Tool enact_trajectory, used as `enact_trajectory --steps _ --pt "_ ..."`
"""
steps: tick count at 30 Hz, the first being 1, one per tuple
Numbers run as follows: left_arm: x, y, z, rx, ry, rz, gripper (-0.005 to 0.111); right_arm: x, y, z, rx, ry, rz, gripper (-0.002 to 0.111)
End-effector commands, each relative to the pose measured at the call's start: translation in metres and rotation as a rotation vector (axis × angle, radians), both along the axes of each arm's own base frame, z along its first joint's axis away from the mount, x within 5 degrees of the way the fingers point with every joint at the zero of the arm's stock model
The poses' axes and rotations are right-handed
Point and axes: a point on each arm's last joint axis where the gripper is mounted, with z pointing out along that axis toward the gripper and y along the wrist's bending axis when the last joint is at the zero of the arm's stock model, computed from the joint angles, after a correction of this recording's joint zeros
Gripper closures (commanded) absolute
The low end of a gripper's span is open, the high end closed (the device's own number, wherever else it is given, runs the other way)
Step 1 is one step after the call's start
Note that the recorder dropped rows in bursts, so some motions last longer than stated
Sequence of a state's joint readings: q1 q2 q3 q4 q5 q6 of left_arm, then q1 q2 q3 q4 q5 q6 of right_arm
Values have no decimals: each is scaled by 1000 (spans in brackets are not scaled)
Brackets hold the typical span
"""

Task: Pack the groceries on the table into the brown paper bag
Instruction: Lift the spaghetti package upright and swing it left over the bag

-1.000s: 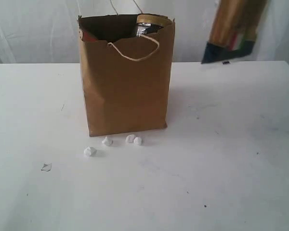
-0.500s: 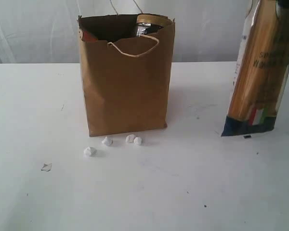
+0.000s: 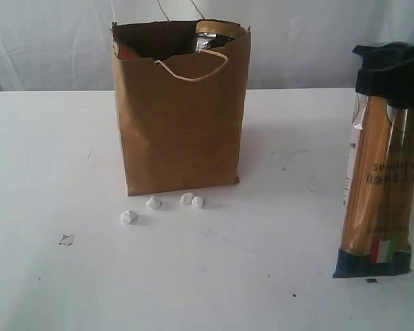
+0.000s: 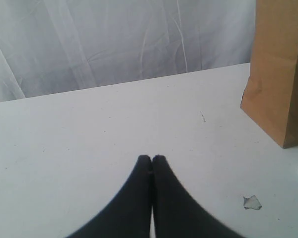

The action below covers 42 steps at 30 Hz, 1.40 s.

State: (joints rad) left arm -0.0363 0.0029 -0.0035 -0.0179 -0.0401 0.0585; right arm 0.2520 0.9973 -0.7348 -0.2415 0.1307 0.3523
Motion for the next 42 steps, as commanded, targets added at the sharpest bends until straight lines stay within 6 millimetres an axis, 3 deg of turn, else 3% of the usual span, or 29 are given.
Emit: enact_trajectory --steps 1,9,13,18,21,23,27,31,36,42 --pt "0 0 0 -10 -10 3 107 16 8 9 41 -152 47 108" --pt "0 0 0 -10 -10 3 107 41 15 -18 70 -55 36 108" --pt "0 0 0 -10 -10 3 107 47 16 -21 28 -80 52 108" --pt "0 0 0 -10 -10 3 107 72 9 20 -12 -337 16 108" --pt "0 0 0 -10 -10 3 107 73 7 42 -19 -383 5 108" --pt "0 0 0 -10 -10 3 107 67 7 44 -22 -369 9 108" --pt "0 0 0 -10 -10 3 107 55 6 28 -44 -263 16 108" --pt "0 0 0 -10 -10 3 107 51 5 29 -28 -296 13 108" --pt "0 0 0 -10 -10 3 107 51 4 50 194 -498 -18 108" --pt "0 0 0 -10 -10 3 107 43 3 79 512 -907 52 108"
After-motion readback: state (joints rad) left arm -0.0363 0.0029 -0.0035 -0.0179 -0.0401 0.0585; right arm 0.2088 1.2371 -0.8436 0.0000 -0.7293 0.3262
